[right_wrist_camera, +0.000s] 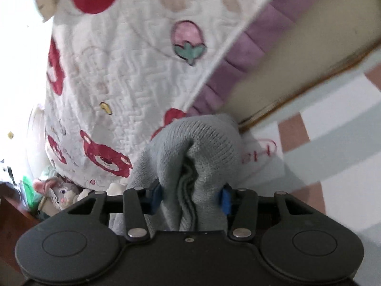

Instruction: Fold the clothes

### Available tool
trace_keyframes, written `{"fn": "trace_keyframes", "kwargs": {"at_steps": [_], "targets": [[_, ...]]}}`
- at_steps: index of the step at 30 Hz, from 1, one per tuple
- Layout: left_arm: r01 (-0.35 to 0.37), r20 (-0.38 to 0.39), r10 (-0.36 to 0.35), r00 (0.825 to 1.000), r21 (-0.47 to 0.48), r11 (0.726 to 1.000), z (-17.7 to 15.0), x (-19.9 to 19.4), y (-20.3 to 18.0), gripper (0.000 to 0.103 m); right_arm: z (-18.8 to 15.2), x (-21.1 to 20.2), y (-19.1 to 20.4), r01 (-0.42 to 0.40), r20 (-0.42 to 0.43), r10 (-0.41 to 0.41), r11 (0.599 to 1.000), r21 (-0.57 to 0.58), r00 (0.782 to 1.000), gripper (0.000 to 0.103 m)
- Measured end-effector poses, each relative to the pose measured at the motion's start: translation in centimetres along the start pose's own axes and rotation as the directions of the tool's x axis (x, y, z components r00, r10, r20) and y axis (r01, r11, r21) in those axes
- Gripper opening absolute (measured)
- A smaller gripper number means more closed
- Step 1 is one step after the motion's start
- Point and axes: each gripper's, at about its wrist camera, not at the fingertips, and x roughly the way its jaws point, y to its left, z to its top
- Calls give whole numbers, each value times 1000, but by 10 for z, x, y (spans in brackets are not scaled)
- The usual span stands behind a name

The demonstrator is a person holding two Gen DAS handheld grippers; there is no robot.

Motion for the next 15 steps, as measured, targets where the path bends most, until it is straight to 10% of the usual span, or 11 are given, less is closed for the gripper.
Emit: {"fn": "trace_keyframes", "kwargs": {"at_steps": [6, 15], "targets": [[-46, -86, 38, 996, -98, 994, 1, 5, 11, 23, 3, 6, 15, 107, -60, -111, 993, -56, 992, 56], [-63, -99, 47, 994, -164, 984, 2, 3, 21, 33, -9, -20, -40, 210, -60, -201, 931, 299, 978, 70]]}}
